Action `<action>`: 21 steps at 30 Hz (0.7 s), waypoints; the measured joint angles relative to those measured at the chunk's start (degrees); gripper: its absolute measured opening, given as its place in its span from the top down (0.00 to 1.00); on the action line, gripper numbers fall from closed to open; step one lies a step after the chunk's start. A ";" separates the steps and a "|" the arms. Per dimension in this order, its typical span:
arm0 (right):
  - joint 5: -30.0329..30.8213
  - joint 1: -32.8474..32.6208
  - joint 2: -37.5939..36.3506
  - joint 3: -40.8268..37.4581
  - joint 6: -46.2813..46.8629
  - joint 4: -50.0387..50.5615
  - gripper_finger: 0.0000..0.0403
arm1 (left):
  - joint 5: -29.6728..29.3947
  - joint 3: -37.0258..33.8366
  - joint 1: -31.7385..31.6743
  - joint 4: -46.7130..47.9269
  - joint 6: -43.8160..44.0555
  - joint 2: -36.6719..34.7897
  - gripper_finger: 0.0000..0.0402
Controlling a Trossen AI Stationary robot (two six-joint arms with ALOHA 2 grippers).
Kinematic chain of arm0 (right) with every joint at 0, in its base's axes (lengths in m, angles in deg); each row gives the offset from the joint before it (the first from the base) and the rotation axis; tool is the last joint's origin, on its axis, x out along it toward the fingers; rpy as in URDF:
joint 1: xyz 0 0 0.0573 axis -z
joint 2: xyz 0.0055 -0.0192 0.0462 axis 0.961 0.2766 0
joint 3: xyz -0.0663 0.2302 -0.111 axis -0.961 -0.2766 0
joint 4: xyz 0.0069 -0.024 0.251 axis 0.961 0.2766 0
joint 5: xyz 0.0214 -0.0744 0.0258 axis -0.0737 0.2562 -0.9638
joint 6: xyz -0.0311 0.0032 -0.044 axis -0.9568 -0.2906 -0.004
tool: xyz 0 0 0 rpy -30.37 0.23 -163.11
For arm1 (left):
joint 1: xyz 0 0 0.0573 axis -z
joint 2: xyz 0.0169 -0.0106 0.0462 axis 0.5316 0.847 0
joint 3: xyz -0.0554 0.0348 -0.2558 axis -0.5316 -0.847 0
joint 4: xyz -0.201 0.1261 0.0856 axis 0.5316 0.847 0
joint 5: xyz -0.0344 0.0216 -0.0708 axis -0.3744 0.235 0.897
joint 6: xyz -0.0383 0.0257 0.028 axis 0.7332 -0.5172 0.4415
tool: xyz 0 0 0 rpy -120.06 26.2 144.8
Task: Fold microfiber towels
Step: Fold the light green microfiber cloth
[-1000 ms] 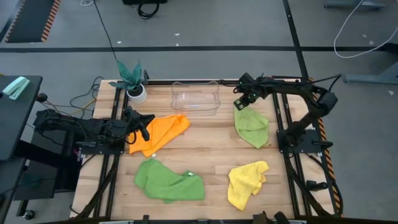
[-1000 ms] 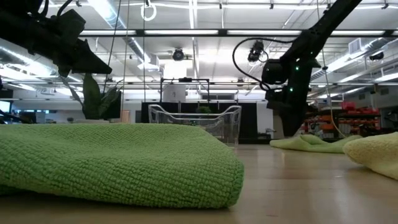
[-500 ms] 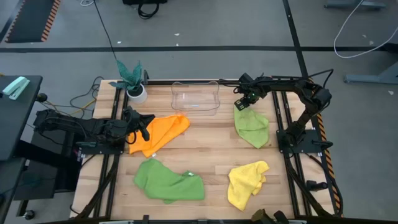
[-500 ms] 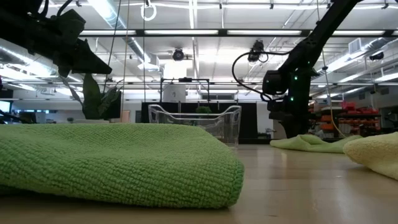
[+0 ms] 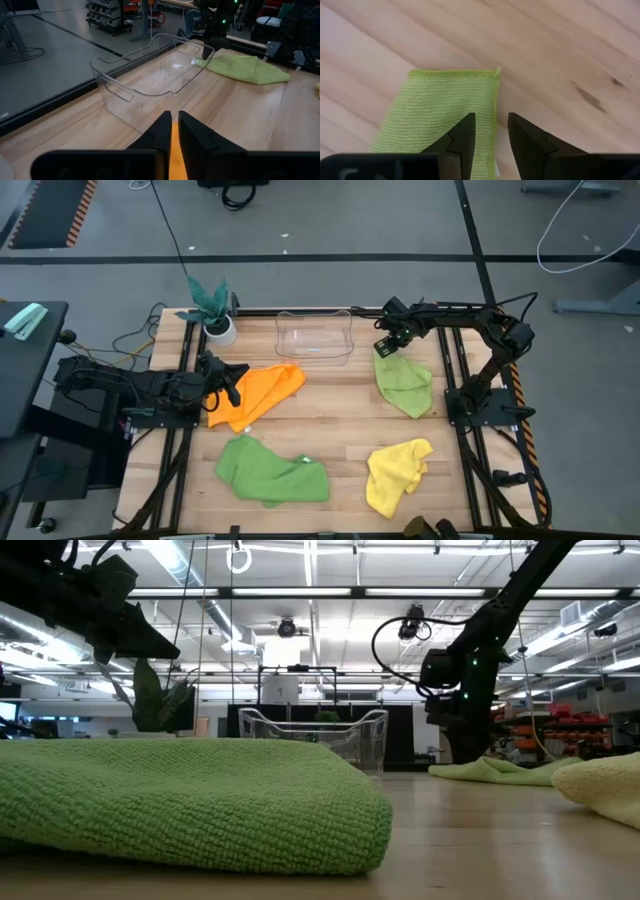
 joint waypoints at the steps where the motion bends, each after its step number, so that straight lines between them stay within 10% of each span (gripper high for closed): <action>1: -0.41 0.00 0.00 0.00 0.02 -0.01 0.69 | 0.00 -0.01 0.00 0.01 0.00 0.00 0.91; 21: -2.45 -0.37 0.00 0.00 1.21 0.05 0.83 | 0.00 -0.01 0.00 0.00 0.02 0.00 0.92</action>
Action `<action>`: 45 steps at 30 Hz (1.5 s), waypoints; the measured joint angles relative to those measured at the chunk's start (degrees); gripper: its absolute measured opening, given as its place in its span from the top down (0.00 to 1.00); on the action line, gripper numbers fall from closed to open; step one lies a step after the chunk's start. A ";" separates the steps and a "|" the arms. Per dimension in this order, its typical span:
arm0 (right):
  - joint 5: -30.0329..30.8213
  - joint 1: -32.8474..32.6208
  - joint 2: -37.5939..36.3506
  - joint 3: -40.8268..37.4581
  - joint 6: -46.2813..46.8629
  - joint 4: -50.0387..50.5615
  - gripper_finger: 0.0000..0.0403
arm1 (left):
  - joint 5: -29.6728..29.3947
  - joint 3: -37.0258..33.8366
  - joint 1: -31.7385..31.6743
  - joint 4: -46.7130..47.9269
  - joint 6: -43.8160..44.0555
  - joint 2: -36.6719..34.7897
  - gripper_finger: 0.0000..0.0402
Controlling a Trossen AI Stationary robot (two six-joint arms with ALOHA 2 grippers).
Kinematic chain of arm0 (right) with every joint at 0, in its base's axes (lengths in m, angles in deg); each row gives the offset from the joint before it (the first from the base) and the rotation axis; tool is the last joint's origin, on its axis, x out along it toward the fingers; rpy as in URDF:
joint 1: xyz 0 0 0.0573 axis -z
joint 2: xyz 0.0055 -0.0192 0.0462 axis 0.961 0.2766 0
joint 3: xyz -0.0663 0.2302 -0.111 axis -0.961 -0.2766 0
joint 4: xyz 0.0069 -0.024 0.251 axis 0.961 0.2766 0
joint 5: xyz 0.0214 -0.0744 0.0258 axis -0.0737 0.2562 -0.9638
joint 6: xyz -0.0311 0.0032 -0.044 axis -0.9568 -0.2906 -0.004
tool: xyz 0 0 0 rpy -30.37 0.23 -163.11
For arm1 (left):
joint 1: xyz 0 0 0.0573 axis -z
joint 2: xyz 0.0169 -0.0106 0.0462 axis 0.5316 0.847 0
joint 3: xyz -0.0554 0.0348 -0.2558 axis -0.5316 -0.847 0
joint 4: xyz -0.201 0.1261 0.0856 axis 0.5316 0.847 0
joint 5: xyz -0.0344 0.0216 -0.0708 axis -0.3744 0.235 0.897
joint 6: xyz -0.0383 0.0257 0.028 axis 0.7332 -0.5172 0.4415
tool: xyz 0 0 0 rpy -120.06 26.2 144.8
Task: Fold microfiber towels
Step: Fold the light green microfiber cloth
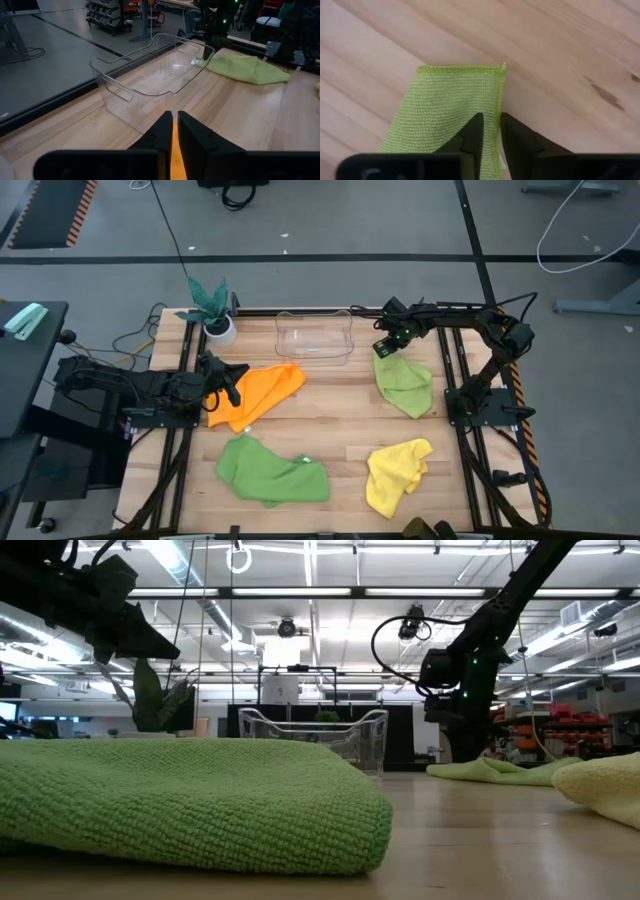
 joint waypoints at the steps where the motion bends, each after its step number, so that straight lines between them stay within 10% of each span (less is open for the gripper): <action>1: 0.01 0.00 0.00 0.00 -0.29 0.01 0.86 | 0.00 0.00 0.00 0.00 0.00 0.00 0.92; 20: 0.45 -0.74 0.00 1.24 -5.43 -0.48 0.99 | 0.00 0.00 0.00 -0.04 0.02 0.00 0.93; 45: 12.03 -24.02 -9.80 18.73 0.05 21.81 1.00 | -0.11 0.00 0.00 -0.41 4.08 1.17 0.92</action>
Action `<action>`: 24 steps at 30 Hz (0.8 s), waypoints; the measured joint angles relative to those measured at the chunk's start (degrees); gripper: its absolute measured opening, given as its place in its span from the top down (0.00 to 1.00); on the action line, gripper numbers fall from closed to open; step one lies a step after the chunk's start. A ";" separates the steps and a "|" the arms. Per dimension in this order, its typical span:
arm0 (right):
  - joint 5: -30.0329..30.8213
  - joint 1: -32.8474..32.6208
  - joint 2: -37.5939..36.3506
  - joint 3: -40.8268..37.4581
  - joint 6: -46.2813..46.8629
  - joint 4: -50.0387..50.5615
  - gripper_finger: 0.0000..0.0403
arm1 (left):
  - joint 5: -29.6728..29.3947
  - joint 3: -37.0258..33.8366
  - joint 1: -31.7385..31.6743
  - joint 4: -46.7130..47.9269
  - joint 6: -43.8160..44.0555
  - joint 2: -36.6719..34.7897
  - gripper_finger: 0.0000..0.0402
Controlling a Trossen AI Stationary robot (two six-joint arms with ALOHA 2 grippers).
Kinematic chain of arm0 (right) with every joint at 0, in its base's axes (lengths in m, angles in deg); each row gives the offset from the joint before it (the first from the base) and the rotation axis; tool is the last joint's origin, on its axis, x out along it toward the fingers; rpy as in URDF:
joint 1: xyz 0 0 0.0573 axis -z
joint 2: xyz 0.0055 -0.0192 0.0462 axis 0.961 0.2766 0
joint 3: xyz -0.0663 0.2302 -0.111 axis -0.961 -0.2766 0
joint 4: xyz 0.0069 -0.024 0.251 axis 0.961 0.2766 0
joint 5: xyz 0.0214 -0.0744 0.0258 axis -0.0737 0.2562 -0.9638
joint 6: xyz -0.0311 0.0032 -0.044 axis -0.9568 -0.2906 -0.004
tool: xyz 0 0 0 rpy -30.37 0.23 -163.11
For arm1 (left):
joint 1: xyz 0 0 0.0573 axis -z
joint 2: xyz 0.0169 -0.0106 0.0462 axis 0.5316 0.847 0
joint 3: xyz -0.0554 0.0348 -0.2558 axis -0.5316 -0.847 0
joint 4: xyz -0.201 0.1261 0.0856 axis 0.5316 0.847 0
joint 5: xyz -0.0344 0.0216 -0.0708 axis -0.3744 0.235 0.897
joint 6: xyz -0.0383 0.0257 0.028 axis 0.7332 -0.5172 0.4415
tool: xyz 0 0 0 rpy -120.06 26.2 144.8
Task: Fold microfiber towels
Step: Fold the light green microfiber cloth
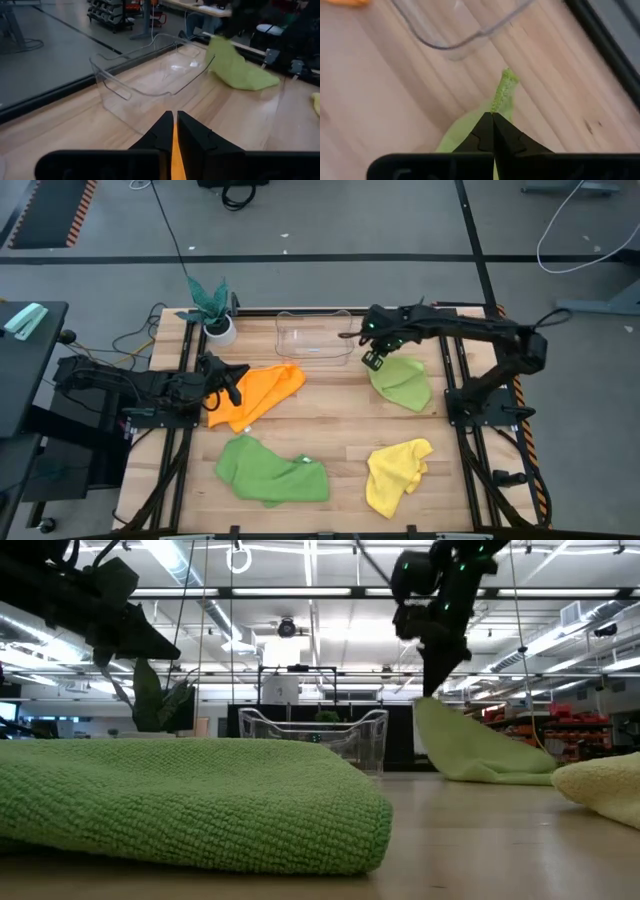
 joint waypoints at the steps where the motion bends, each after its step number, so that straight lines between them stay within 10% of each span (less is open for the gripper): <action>1: 0.73 -1.17 -1.13 0.00 0.90 0.16 1.00 | 0.00 0.00 0.00 -0.34 0.22 0.77 0.91; 11: 1.73 -14.99 -7.61 0.00 9.57 0.18 1.00 | 1.15 0.02 -2.29 -19.26 -5.72 14.18 0.85; 24: 5.25 -29.54 -7.68 -0.04 16.92 0.02 1.00 | 26.71 4.63 -16.32 -38.45 -8.40 32.69 0.78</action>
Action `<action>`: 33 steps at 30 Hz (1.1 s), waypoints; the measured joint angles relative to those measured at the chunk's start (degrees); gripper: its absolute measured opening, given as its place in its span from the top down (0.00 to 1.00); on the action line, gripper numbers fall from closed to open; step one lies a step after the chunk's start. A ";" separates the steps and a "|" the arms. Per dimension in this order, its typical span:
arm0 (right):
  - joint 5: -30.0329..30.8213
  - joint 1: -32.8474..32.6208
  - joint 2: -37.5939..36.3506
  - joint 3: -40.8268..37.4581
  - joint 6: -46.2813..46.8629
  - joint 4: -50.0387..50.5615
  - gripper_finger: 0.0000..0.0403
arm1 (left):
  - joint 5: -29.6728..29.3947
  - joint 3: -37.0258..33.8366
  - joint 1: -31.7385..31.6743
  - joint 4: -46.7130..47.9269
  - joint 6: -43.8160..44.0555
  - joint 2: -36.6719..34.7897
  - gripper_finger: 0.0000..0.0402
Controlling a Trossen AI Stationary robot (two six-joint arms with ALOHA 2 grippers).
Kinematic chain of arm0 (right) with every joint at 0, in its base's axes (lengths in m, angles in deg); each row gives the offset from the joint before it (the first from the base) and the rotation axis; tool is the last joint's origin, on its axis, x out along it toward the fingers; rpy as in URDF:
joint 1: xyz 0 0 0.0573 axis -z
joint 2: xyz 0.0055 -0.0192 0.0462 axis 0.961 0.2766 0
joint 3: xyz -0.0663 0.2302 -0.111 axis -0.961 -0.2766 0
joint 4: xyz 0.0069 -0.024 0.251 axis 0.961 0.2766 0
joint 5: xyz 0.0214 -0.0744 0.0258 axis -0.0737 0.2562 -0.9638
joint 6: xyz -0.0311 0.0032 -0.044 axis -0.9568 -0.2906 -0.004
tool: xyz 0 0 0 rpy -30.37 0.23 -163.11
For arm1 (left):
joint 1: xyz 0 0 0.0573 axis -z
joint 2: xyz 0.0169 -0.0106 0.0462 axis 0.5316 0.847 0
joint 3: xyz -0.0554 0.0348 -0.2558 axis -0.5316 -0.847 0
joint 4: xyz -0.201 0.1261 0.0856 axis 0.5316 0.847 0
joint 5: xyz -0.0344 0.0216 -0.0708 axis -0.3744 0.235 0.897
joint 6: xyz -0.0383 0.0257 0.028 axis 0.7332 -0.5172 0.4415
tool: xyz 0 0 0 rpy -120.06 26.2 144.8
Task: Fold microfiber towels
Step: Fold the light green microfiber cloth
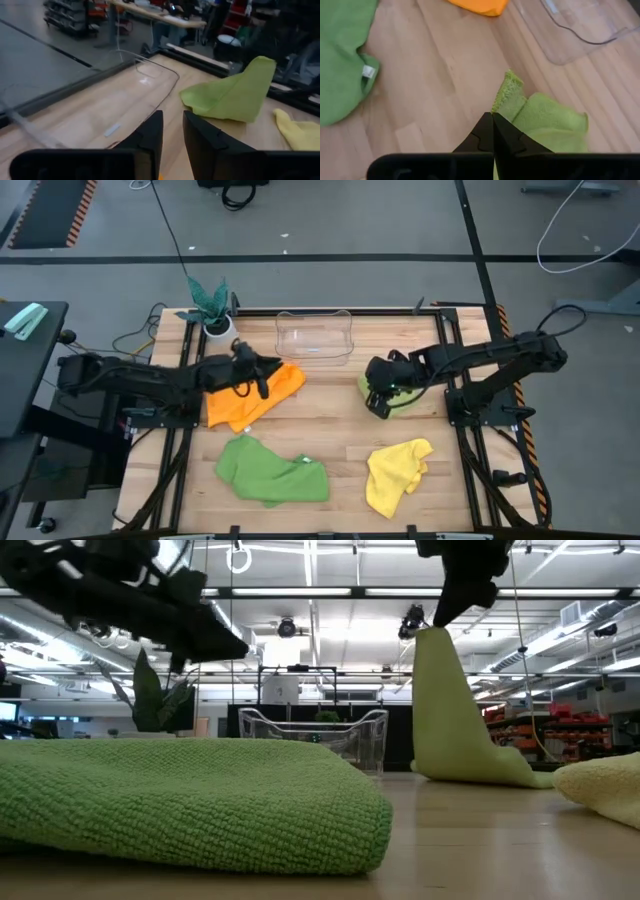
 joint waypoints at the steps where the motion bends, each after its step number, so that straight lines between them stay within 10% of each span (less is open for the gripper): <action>1: 0.18 -0.32 0.14 0.00 0.10 -0.14 1.00 | 2.35 1.59 -0.51 -0.01 -0.01 2.23 0.77; 17: 0.56 -1.99 0.28 2.00 -3.96 -3.83 1.00 | 28.05 24.97 -1.05 4.27 -8.51 28.52 0.70; 33: 0.56 -3.92 0.30 3.15 -6.26 -3.76 1.00 | 38.03 41.54 -1.38 13.14 -14.48 39.47 0.66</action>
